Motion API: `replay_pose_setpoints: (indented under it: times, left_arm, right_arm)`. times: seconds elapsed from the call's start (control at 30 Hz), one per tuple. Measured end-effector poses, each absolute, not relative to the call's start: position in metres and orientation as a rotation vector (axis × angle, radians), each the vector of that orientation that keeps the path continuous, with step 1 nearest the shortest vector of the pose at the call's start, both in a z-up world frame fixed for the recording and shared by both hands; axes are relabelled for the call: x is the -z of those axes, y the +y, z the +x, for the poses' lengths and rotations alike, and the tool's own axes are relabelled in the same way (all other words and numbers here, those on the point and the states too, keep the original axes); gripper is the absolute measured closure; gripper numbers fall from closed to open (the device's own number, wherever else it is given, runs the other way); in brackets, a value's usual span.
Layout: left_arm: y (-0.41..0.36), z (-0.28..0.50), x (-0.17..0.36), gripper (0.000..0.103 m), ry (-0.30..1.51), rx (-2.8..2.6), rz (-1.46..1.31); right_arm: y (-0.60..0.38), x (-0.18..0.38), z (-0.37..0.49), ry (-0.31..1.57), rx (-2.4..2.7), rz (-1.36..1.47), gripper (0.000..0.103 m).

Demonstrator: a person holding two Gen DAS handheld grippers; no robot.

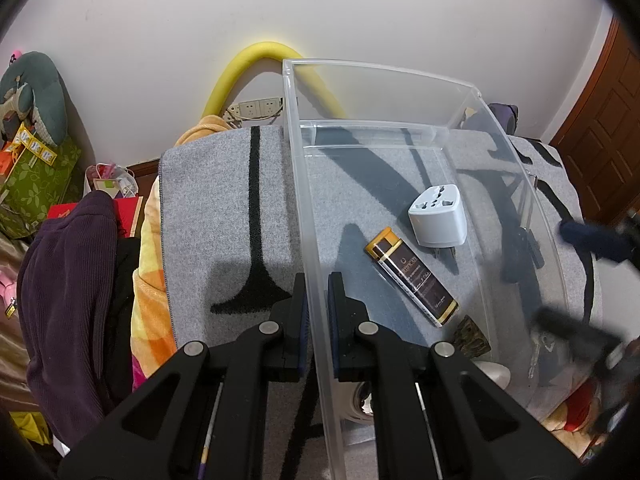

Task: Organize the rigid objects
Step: 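Lower the brass item into the clear box and open the right gripper, then grasp the small black USB clip with the right gripper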

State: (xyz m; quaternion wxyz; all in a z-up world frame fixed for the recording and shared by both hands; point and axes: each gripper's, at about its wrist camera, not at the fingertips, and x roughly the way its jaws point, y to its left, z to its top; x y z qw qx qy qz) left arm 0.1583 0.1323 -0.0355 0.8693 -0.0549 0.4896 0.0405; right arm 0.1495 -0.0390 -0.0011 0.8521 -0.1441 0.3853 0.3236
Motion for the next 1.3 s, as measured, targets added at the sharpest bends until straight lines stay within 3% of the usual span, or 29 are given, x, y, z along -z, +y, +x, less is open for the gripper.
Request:
replay_pose_setpoints:
  times: [0.33,0.77,0.87,0.97,1.3]
  left_arm:
    - [0.133,0.158,0.036,0.095,1.026,-0.086,-0.112]
    - [0.133,0.158,0.037,0.095,1.03,-0.088,-0.109]
    - [0.133,0.158,0.037,0.095,1.031,-0.088,-0.109]
    - [0.133,0.158,0.037,0.095,1.03,-0.087,-0.109]
    - [0.134,0.158,0.037,0.095,1.028,-0.087,-0.111]
  right_arm:
    - [-0.131,-0.024,0.175,0.742,-0.49,-0.197,0.044]
    - [-0.153,0.075,0.203,1.003,-0.452,-0.176,0.045]
    - [-0.151,0.086,0.212,1.025,-0.459,-0.161,0.058]
    - [-0.15,0.085,0.212,0.997,-0.452,-0.181,0.079]
    - [-0.157,0.067,0.197,0.948,-0.457,-0.187,0.08]
